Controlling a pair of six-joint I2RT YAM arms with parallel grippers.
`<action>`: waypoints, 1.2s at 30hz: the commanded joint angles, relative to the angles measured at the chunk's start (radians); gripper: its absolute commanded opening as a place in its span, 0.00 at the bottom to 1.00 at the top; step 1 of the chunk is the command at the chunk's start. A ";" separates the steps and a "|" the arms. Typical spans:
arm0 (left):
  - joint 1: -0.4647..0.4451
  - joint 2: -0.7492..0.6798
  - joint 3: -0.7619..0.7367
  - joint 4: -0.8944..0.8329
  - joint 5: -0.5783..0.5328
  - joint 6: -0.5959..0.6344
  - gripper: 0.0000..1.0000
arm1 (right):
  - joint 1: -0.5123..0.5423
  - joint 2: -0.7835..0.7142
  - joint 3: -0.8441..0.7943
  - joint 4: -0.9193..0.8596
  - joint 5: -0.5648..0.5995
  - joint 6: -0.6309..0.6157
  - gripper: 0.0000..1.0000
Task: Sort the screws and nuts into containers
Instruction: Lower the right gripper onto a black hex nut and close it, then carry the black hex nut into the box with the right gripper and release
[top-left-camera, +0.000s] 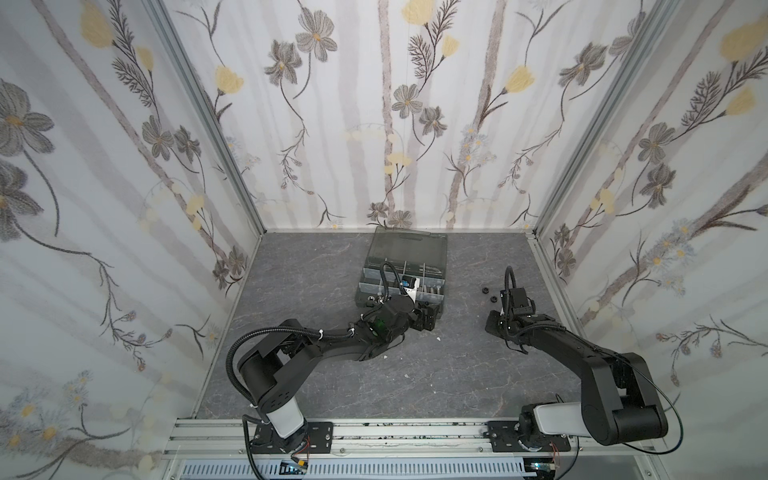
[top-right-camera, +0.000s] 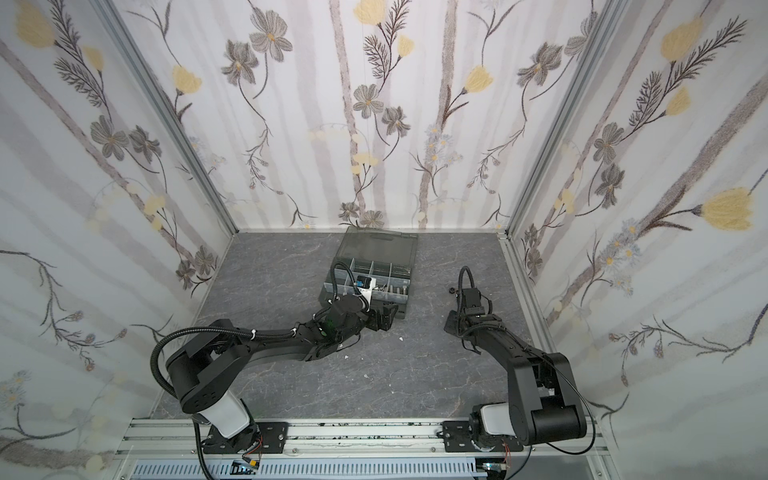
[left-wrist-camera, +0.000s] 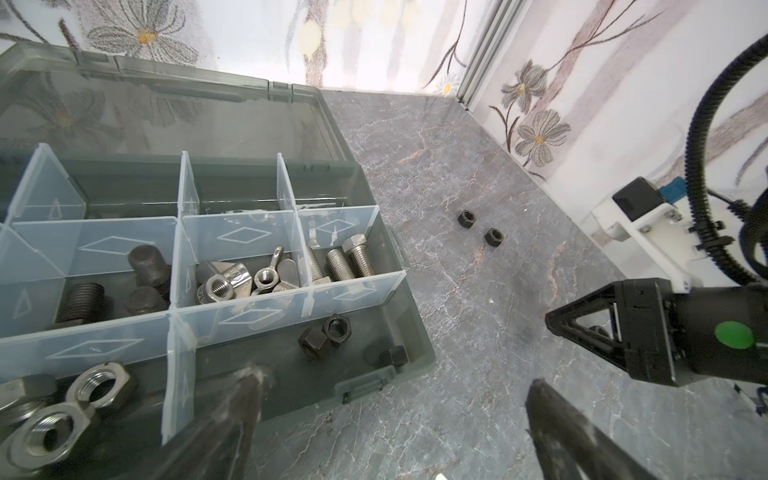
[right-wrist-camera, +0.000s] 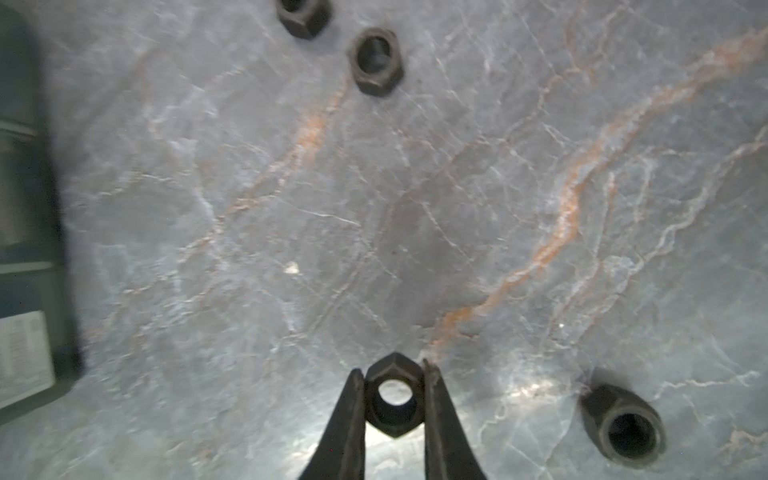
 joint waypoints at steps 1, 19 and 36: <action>0.002 -0.053 -0.017 -0.011 -0.008 -0.021 1.00 | 0.030 -0.026 0.041 -0.030 -0.013 0.002 0.15; 0.016 -0.382 -0.210 -0.139 -0.132 -0.014 1.00 | 0.310 0.029 0.304 0.004 -0.095 0.028 0.18; 0.052 -0.503 -0.325 -0.221 -0.154 -0.039 1.00 | 0.428 0.233 0.387 0.091 -0.140 0.060 0.23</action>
